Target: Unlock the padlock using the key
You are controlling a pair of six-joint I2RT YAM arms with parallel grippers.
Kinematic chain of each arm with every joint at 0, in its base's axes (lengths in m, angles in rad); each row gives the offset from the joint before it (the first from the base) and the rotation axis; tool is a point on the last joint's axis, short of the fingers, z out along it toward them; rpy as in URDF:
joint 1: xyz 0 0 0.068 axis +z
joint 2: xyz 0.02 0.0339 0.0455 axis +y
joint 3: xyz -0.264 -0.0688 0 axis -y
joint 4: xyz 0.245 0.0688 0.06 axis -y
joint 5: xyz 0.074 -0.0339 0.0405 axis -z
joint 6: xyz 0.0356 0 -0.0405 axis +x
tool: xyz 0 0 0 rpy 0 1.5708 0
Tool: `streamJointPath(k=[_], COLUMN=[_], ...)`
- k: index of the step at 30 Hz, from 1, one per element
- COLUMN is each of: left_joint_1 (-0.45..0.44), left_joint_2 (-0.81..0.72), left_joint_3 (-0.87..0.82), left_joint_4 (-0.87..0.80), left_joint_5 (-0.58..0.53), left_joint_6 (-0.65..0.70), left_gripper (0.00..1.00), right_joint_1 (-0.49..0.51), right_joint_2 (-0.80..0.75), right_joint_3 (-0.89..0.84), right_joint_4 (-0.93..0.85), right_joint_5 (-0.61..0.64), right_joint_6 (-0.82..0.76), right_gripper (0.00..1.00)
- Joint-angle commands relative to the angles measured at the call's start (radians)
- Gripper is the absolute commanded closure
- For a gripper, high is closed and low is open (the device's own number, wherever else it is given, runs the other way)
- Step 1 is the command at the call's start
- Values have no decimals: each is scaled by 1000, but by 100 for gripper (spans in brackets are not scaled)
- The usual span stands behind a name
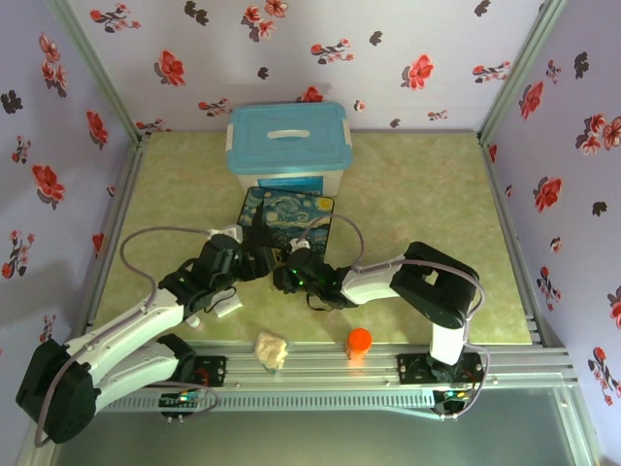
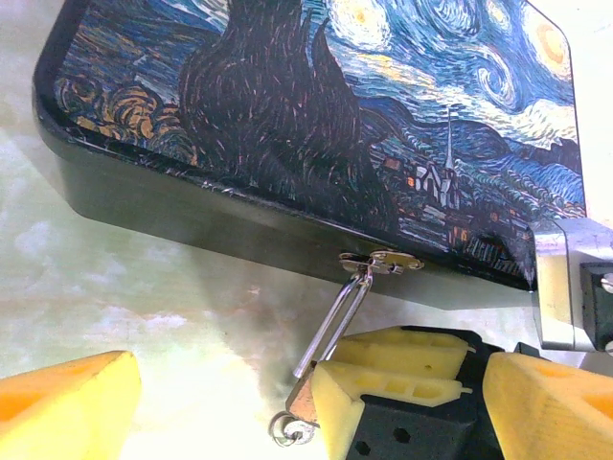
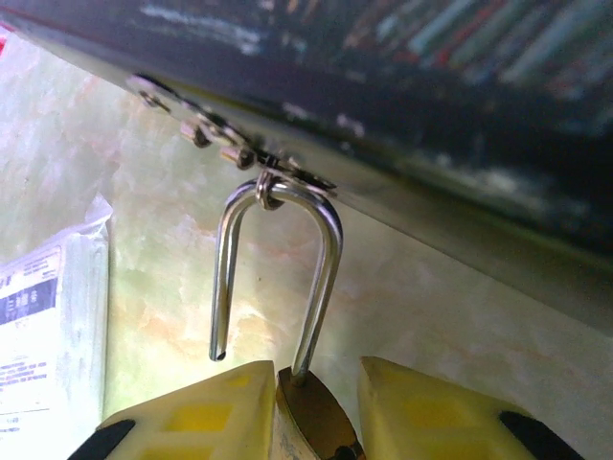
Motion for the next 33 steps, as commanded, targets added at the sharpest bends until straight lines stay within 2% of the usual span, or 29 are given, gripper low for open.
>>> streamJointPath(k=[1,10,22,28,33], left_joint_1=[9,9,9,13,57], left_joint_2=[9,3,45,95,177], left_joint_3=[-6,-11,-8,40,88], left_joint_4=[25,22,79,85,144], left_joint_5=[4,4,2,-90,-120], left_joint_6=[-8,-11,2,47,136], left_gripper=[7,7,8,5,3], right_joint_1=[7,7,-1,-21,-34], right_joint_2=[2,-24,-109,-135,-117], right_joint_3=[-23,-42,-140,-206,-232], right_joint_4=[21,18,55,98,166], right_joint_5=[9,28,81,96,84], right_joint_6=[27,46,105,172,224], right_gripper=[75,82,84,84,84])
